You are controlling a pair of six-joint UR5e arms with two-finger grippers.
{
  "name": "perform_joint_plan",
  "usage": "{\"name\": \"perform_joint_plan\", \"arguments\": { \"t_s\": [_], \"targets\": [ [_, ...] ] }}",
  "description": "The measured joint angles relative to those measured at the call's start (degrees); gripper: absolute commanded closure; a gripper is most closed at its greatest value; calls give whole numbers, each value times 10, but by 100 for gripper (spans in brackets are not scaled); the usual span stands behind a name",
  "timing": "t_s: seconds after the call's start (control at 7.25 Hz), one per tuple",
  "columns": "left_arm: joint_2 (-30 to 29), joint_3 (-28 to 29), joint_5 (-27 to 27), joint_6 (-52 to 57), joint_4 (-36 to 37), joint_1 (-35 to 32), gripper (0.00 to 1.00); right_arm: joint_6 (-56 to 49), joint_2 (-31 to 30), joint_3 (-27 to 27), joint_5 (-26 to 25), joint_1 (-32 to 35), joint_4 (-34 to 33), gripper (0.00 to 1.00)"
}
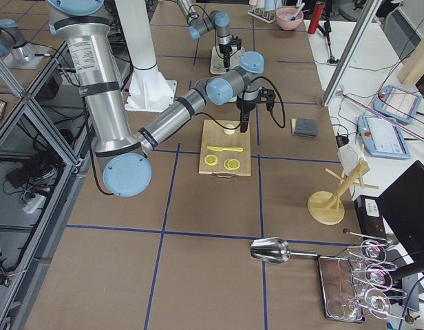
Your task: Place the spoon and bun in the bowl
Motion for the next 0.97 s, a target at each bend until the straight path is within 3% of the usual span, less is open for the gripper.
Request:
{"name": "perform_joint_plan", "arguments": {
  "t_s": [0.14,0.28,0.97],
  "targets": [
    [0,-2,0,0,1,1,88,9,4,0,-4,-8,0,0],
    [0,-5,0,0,2,1,100,12,6,0,-6,-12,0,0],
    [-2,-29,-8,2,33,-3,100,60,28,0,-38,-57,0,0]
  ]
}}
